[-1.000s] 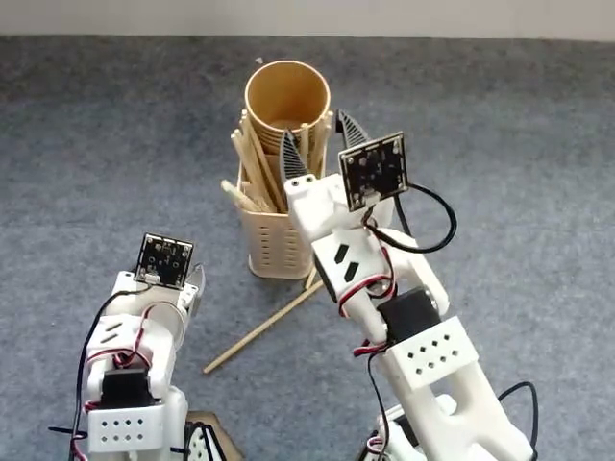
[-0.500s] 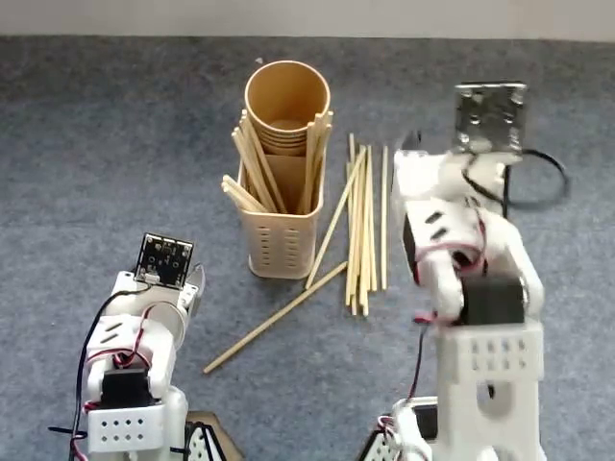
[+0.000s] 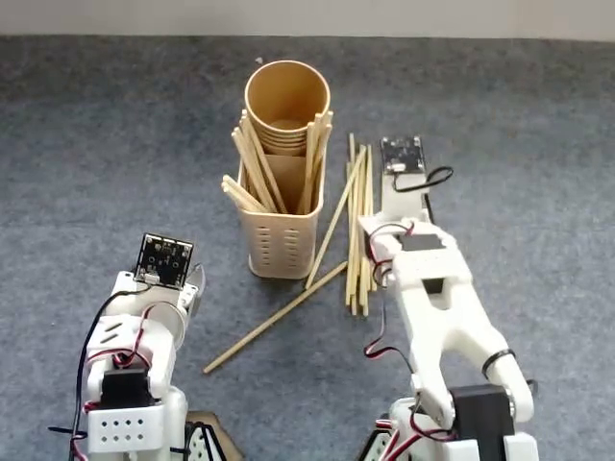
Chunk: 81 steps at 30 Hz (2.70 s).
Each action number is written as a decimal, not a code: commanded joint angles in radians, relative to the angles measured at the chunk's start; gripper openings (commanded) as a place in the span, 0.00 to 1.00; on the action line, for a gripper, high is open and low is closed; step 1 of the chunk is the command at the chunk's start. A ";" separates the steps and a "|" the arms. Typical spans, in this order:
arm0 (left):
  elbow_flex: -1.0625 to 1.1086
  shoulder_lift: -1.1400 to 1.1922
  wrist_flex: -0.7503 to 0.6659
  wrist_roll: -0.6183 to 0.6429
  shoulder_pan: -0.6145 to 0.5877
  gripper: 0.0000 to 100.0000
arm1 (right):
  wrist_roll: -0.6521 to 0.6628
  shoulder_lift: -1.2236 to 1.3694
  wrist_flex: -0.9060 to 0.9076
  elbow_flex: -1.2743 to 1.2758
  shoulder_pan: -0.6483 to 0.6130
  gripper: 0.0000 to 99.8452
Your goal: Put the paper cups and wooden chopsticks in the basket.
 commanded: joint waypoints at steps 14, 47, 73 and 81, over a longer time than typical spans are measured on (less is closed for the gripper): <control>0.019 -0.007 0.002 -0.008 0.004 0.25 | 0.060 0.239 -0.074 -0.064 -0.008 0.23; 0.019 -0.007 0.002 -0.008 0.005 0.25 | -0.015 -0.811 -0.140 -0.186 -0.045 0.01; 0.019 -0.005 0.002 -0.008 0.002 0.25 | 0.120 -0.426 -0.545 0.116 -0.414 0.00; 0.019 -0.005 0.002 -0.008 0.002 0.25 | 0.186 -0.377 -0.636 0.191 -0.410 0.00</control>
